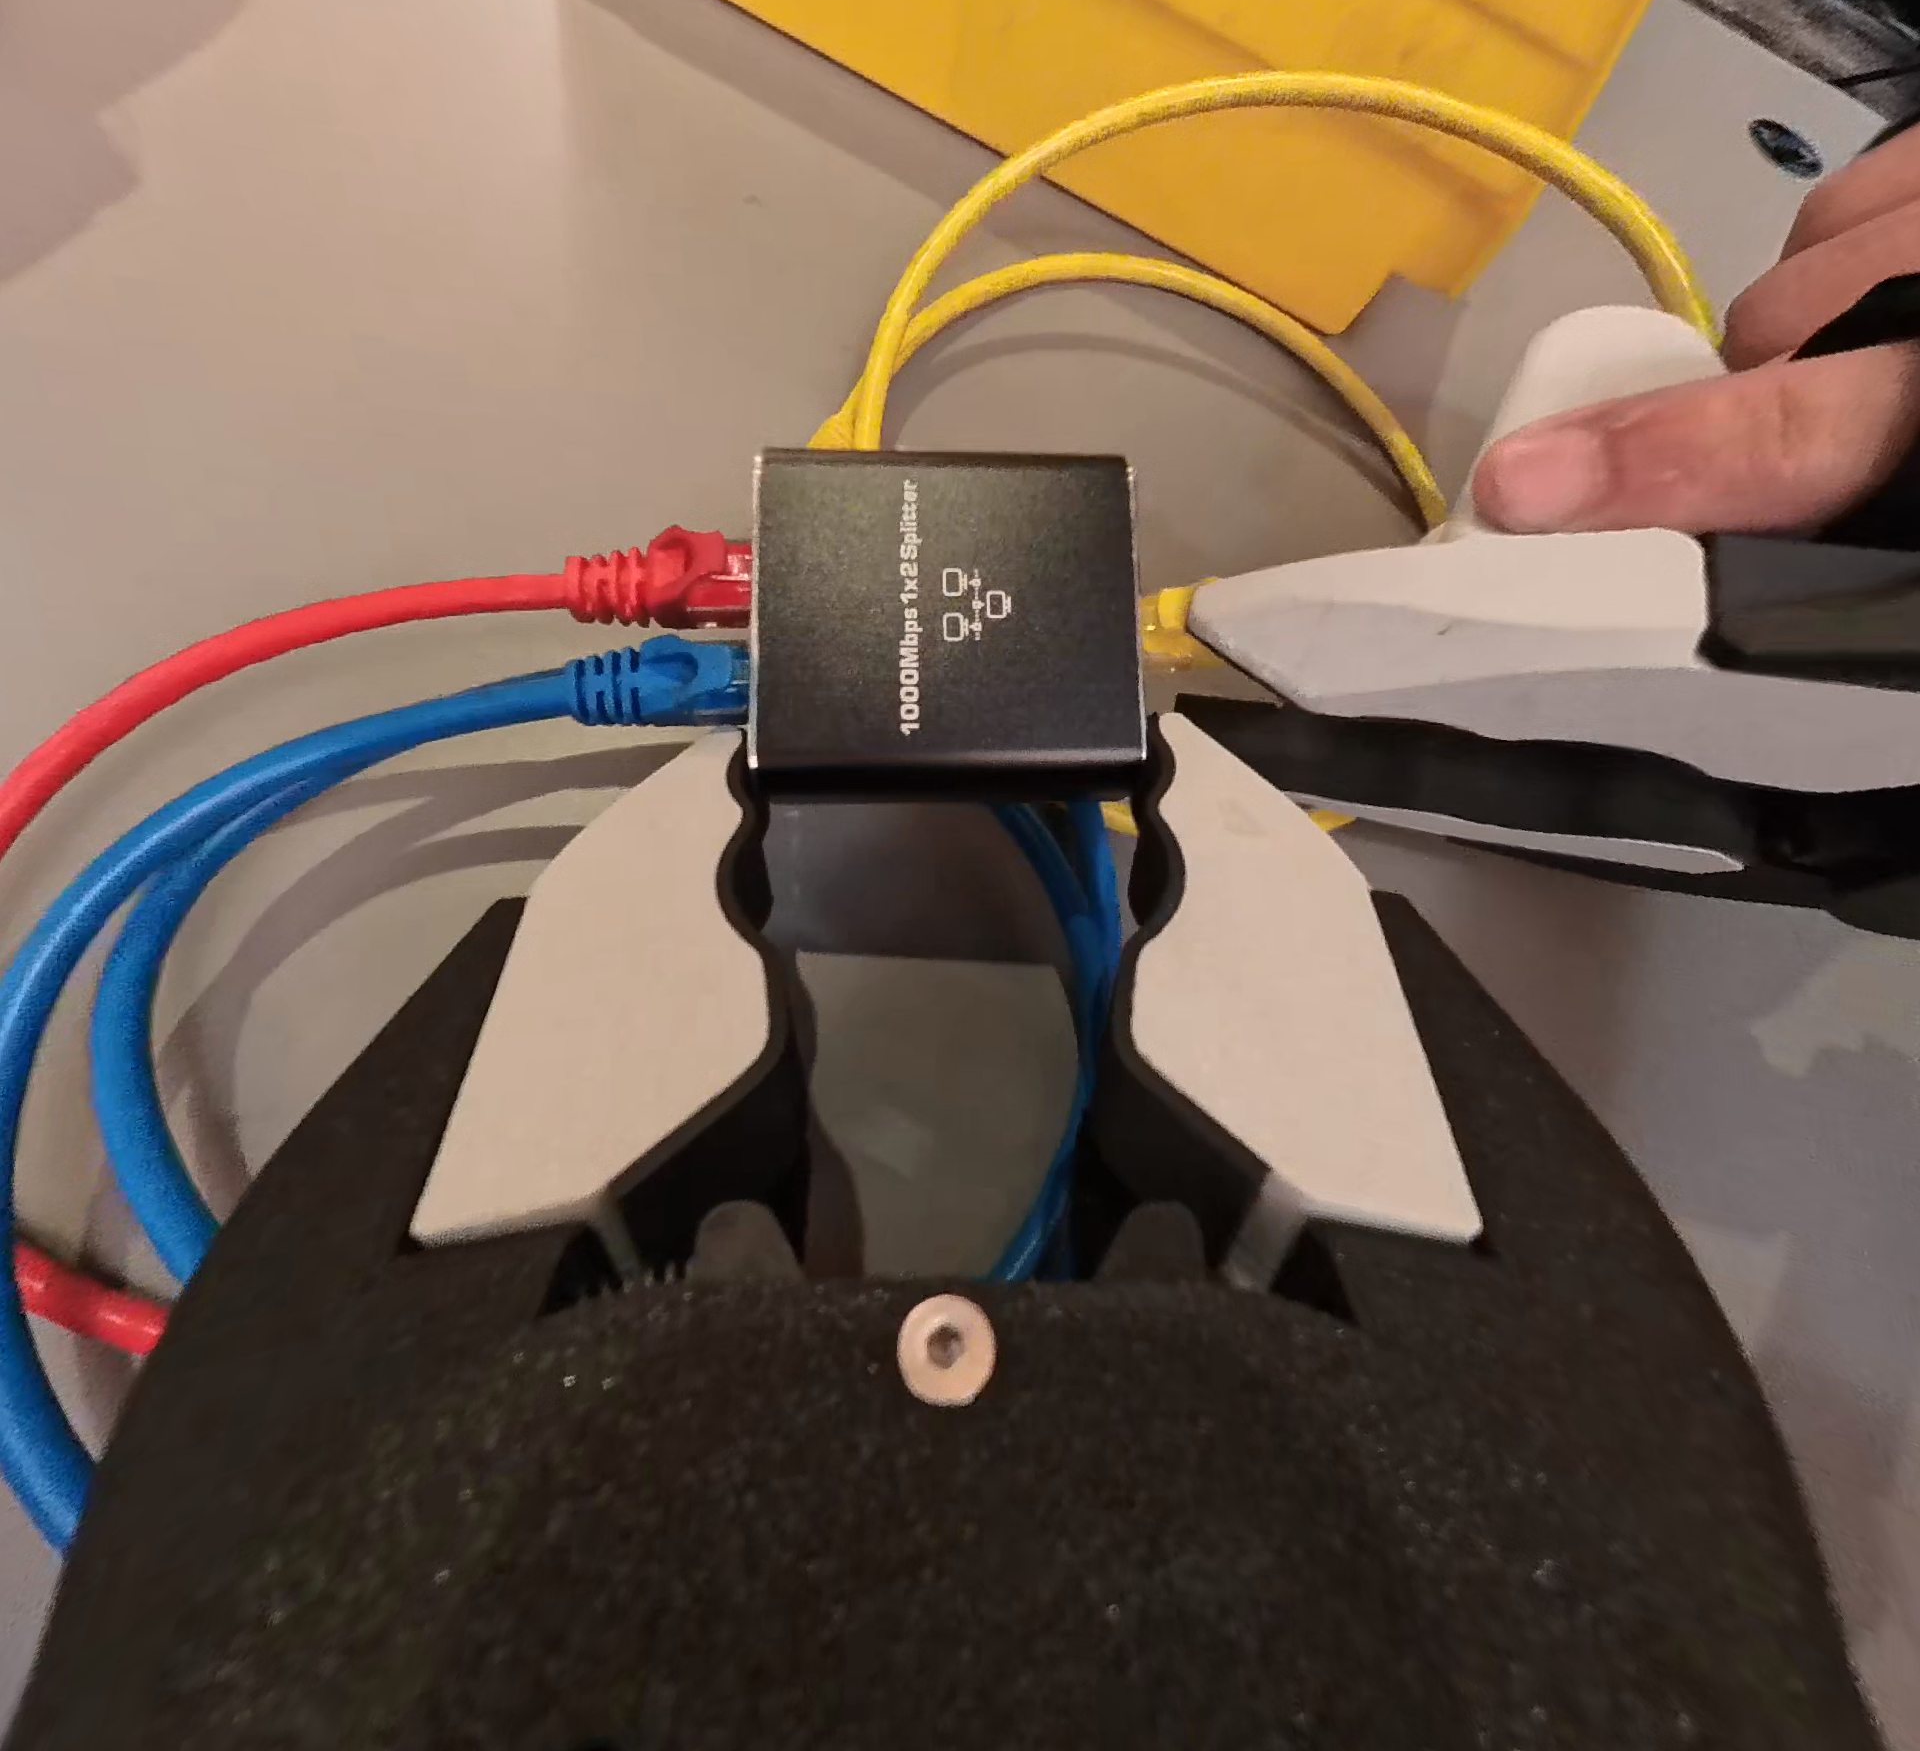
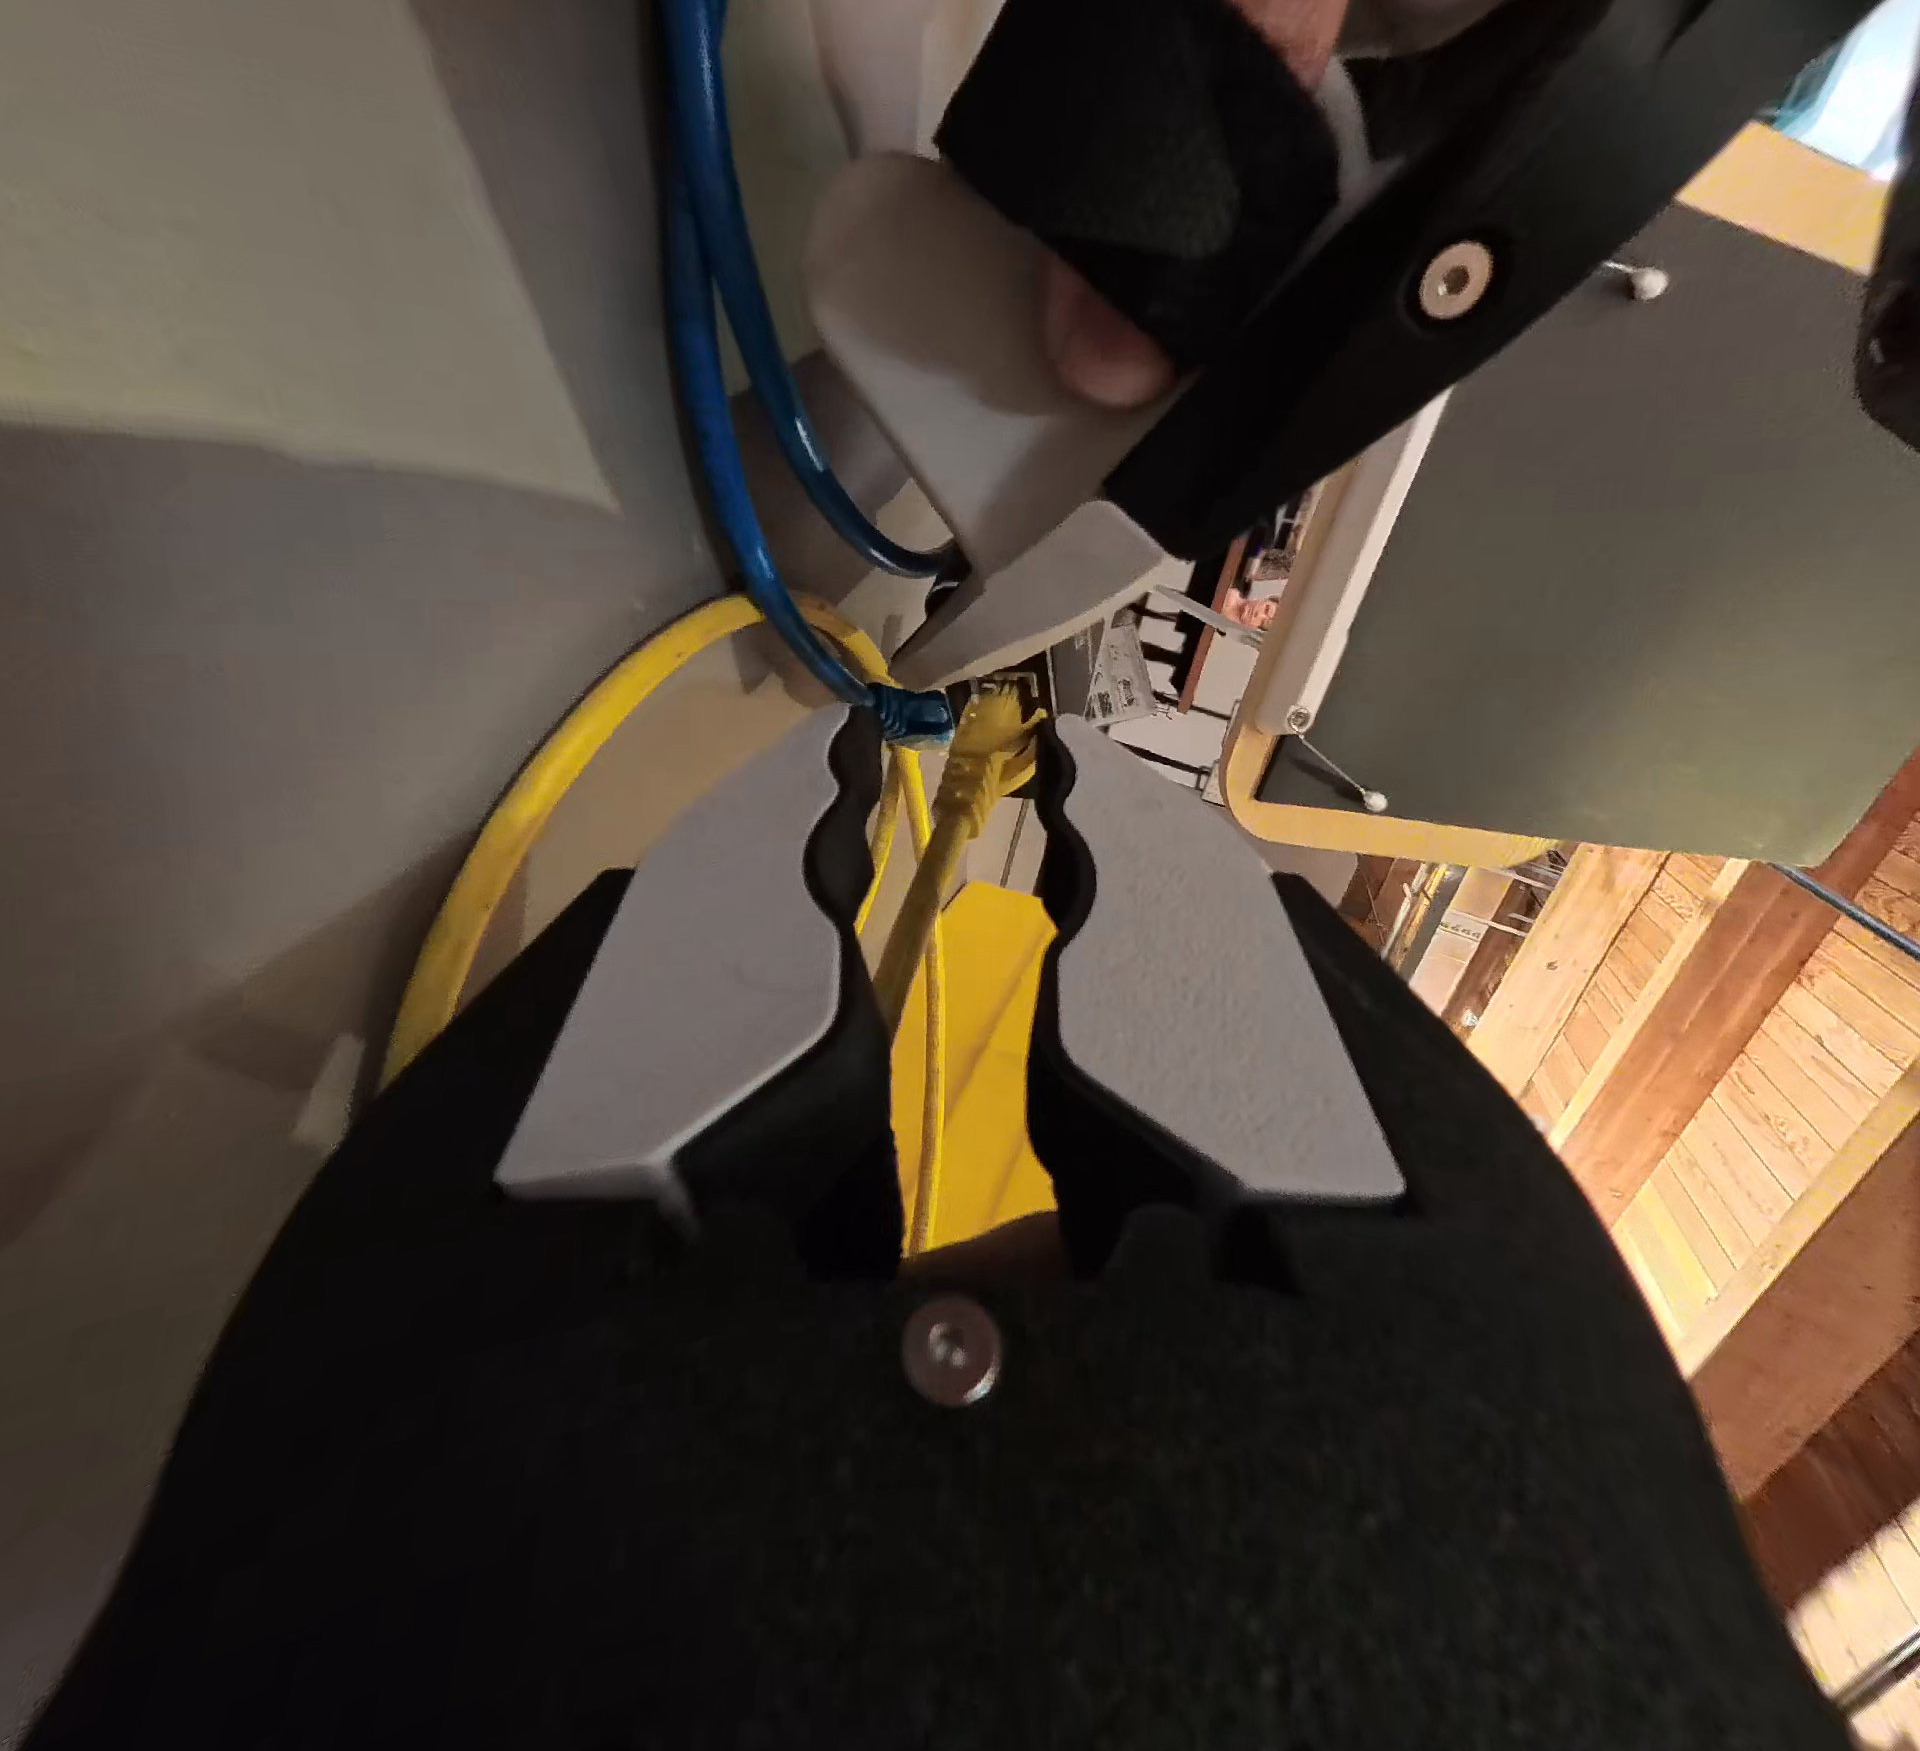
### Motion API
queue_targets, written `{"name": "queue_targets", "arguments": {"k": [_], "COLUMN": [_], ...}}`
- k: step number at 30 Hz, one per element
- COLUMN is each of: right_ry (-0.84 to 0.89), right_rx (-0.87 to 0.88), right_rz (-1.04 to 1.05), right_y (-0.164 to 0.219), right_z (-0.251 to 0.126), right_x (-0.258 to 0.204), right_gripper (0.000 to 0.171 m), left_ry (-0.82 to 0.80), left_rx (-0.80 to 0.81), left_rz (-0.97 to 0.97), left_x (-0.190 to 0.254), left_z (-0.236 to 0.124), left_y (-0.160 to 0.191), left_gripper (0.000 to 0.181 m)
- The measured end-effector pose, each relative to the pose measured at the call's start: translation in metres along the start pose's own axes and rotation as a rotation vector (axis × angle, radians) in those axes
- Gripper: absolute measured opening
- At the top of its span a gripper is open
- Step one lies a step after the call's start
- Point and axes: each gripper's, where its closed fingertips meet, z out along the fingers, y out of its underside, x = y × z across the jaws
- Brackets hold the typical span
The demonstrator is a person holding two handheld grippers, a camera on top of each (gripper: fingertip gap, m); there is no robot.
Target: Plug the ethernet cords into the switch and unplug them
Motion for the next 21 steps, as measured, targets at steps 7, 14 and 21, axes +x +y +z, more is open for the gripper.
{"name": "queue_targets", "arguments": {"k": [7,14,21], "right_ry": [0.019,0.021,0.015], "right_rx": [-0.014,0.000,-0.012], "right_rz": [-0.020,0.013,0.032], "right_y": [-0.0006,0.0000,0.0050], "right_z": [0.0042,0.0079,0.0056], "right_x": [0.0042,0.0045,0.0072], "right_gripper": [0.025,0.014,0.013], "left_ry": [-0.021,-0.031,-0.001], "left_rx": [0.000,-0.011,0.025], "left_rz": [-0.015,-0.039,-0.108], "left_x": [-0.0029,-0.0044,-0.0025], "left_z": [-0.0029,-0.0024,-0.0002], "left_y": [-0.0003,0.0021,-0.0026], "left_gripper": [0.068,0.068,0.068]}}
